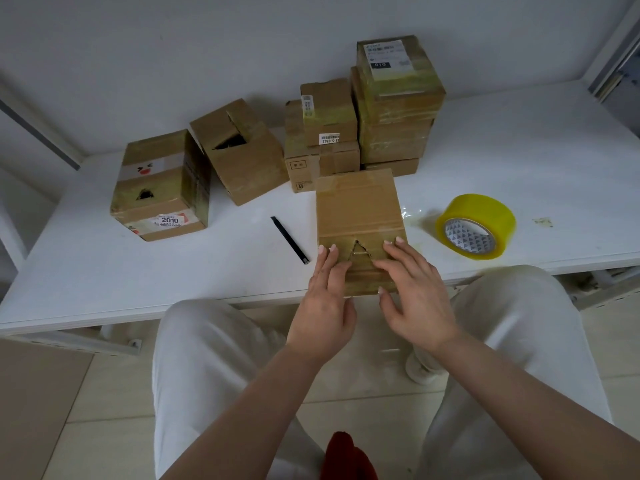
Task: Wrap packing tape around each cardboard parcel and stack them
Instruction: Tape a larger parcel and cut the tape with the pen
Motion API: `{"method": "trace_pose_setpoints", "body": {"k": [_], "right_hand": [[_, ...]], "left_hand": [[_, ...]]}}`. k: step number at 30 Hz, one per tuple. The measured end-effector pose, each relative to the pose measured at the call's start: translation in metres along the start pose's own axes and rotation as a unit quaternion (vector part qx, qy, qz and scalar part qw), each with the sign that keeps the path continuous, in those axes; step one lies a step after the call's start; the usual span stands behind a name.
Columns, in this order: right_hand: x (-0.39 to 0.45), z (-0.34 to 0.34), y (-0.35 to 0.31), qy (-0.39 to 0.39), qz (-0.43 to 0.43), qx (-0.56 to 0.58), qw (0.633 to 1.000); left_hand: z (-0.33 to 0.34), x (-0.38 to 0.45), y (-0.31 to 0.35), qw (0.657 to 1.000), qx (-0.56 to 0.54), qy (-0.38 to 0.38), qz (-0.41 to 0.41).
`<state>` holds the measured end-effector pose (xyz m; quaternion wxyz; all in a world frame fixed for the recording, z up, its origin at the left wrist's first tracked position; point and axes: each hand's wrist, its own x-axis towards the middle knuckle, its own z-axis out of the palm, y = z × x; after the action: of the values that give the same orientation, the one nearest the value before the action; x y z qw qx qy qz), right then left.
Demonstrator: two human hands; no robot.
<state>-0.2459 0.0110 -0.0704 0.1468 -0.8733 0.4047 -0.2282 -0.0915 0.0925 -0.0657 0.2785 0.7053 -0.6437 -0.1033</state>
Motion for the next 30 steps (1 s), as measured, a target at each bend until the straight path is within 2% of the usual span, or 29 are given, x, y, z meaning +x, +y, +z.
{"method": "trace_pose_setpoints", "body": {"k": [5,12,15,19,26,30], "right_hand": [[0.007,0.0,-0.008,0.006,0.039,0.022,0.999],[0.014,0.0,-0.019,-0.002,0.076,0.012,0.997],[0.016,-0.001,-0.02,-0.007,0.076,0.006,0.997],[0.014,-0.001,-0.018,-0.021,0.069,0.009,0.997],[0.012,0.001,-0.016,-0.016,0.062,0.029,0.998],[0.012,0.001,-0.017,0.003,0.066,0.047,0.997]], "left_hand": [[-0.001,0.009,0.017,0.997,-0.029,0.006,-0.072],[-0.009,0.035,0.038,0.98,-0.074,-0.036,-0.181],[-0.01,0.038,0.042,0.978,-0.045,-0.077,-0.19],[-0.013,0.048,0.059,0.96,-0.016,-0.138,-0.245],[-0.021,0.071,0.075,0.932,0.036,-0.172,-0.318],[-0.024,0.074,0.076,0.931,0.022,-0.164,-0.325]]}}
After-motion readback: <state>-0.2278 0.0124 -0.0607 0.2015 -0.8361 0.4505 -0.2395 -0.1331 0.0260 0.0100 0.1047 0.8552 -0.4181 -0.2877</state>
